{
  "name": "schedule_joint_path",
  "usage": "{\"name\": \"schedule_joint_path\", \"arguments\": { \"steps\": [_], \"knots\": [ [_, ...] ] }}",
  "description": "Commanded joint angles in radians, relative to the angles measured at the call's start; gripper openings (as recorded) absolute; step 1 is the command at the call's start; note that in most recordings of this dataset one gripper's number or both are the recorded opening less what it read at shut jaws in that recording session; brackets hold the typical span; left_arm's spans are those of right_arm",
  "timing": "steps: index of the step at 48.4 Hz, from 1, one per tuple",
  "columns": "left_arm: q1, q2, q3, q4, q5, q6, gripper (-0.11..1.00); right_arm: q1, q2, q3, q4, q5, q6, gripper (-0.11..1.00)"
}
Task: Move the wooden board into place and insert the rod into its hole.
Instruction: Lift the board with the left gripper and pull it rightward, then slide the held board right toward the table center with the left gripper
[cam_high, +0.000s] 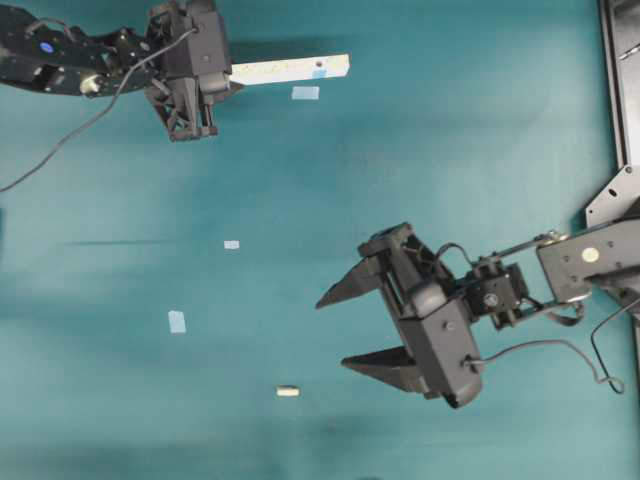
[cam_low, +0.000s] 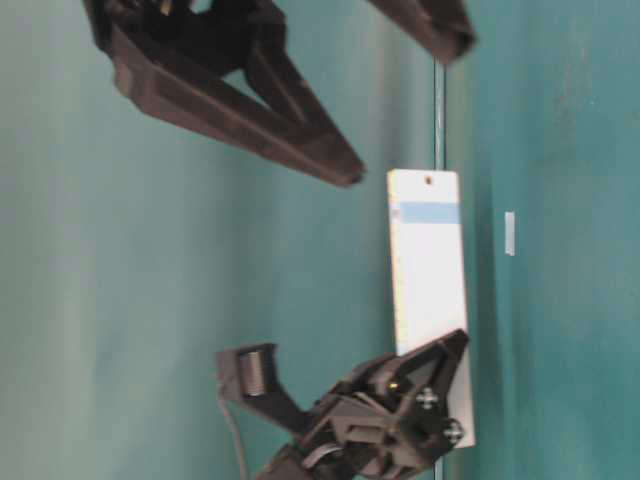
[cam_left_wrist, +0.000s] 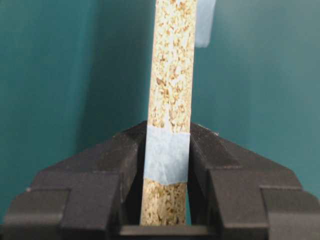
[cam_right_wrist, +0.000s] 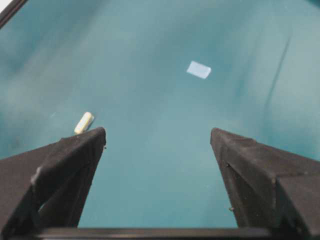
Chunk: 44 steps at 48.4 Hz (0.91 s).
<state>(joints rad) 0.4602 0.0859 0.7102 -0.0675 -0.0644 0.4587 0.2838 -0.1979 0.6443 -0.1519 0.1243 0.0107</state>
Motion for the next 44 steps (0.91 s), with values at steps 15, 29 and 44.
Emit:
{"name": "schedule_joint_path", "arguments": {
  "steps": [15,29,44],
  "knots": [
    [-0.189,-0.032,-0.117,-0.003,0.109,-0.206,0.22,-0.002,-0.058,-0.023,-0.002,0.008,0.003,0.99],
    [-0.308,0.083,-0.242,-0.002,0.109,-0.376,0.22,-0.002,-0.074,-0.023,-0.002,0.008,0.003,0.99],
    [-0.350,0.204,-0.396,-0.002,0.109,-0.396,0.22,-0.002,-0.094,-0.021,-0.002,0.008,0.003,0.99]
  ]
}}
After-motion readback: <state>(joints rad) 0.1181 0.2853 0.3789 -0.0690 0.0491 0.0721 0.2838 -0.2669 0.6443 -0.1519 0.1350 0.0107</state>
